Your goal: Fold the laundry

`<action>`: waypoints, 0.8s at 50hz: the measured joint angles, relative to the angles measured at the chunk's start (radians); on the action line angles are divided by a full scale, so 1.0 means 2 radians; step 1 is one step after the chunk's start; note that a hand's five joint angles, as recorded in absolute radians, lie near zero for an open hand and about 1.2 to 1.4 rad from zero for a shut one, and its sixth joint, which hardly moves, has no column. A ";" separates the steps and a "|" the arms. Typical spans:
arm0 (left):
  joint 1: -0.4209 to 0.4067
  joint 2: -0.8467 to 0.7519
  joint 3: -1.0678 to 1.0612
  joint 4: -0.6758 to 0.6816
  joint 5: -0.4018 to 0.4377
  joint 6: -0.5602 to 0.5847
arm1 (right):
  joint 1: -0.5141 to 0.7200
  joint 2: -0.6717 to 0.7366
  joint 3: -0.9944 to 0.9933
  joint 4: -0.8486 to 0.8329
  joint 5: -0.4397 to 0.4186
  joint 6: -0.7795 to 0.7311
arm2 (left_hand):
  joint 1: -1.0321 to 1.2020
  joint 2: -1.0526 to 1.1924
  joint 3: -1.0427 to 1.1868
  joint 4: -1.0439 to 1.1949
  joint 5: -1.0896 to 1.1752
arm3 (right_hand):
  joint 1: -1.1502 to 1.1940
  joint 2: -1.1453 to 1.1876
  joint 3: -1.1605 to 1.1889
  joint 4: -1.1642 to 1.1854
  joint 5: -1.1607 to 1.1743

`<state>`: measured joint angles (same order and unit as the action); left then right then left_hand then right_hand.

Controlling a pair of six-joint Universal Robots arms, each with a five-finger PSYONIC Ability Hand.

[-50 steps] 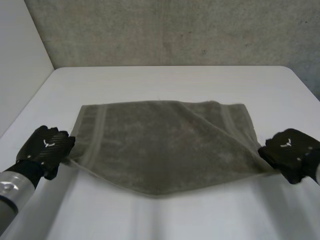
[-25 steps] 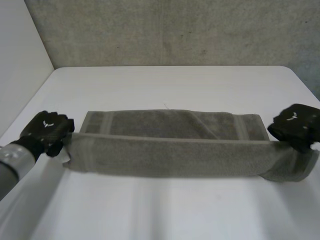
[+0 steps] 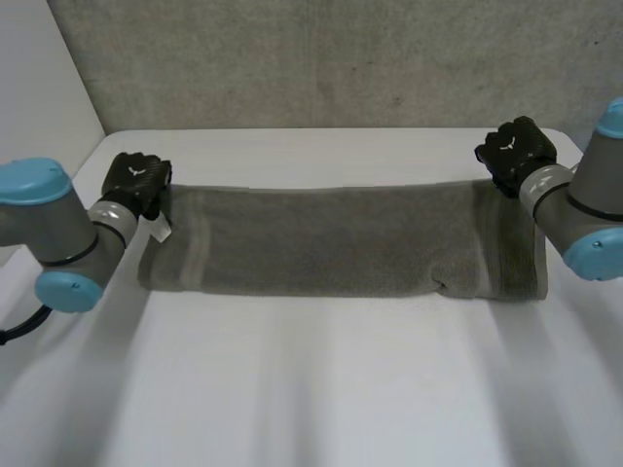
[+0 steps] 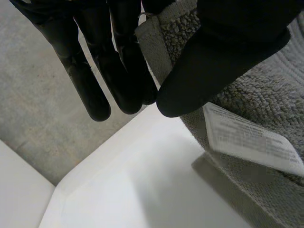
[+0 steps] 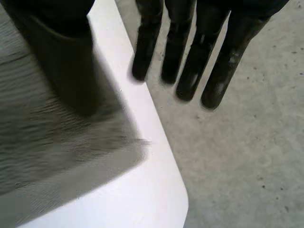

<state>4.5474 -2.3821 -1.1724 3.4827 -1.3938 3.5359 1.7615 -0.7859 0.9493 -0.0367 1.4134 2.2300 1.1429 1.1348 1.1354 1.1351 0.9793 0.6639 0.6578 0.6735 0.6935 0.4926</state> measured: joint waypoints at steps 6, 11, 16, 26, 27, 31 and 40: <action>-0.009 -0.022 0.020 -0.003 0.002 0.003 | 0.002 0.026 -0.025 -0.015 0.009 0.001 | -0.421 -0.428 -0.424 -0.426 -0.434 | -0.206 -0.206 -0.215 -0.219 -0.216; -0.013 -0.020 0.007 -0.006 0.001 0.003 | 0.002 0.023 -0.024 -0.017 0.018 0.013 | -0.474 -0.472 -0.471 -0.471 -0.469 | -0.212 -0.206 -0.215 -0.219 -0.216; -0.013 0.006 -0.031 -0.006 -0.008 0.003 | -0.001 -0.013 0.007 -0.009 0.021 0.045 | -0.483 -0.481 -0.481 -0.481 -0.474 | -0.212 -0.206 -0.215 -0.219 -0.216; -0.010 0.129 -0.183 0.001 -0.019 -0.002 | -0.007 -0.143 0.155 0.036 0.016 0.097 | -0.487 -0.484 -0.485 -0.484 -0.475 | -0.214 -0.206 -0.215 -0.219 -0.216; -0.010 0.137 -0.192 0.002 -0.019 -0.002 | -0.007 -0.149 0.163 0.040 0.015 0.098 | -0.487 -0.484 -0.485 -0.485 -0.475 | -0.214 -0.206 -0.215 -0.219 -0.216; -0.013 0.185 -0.251 0.015 -0.018 -0.012 | -0.022 -0.186 0.223 0.075 0.011 0.108 | -0.487 -0.484 -0.485 -0.485 -0.475 | -0.214 -0.206 -0.215 -0.219 -0.216; -0.021 0.238 -0.320 0.050 -0.016 -0.085 | -0.085 -0.206 0.310 0.108 -0.058 0.173 | -0.487 -0.484 -0.485 -0.485 -0.475 | -0.205 -0.204 -0.214 -0.218 -0.210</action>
<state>4.5049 -1.9057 -1.8128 3.5837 -1.4256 3.3654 1.5917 -1.1971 1.5697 0.1799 1.2964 2.5765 0.1695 0.1659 0.1661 0.1659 0.0285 0.2544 0.2491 0.2462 0.2583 0.0727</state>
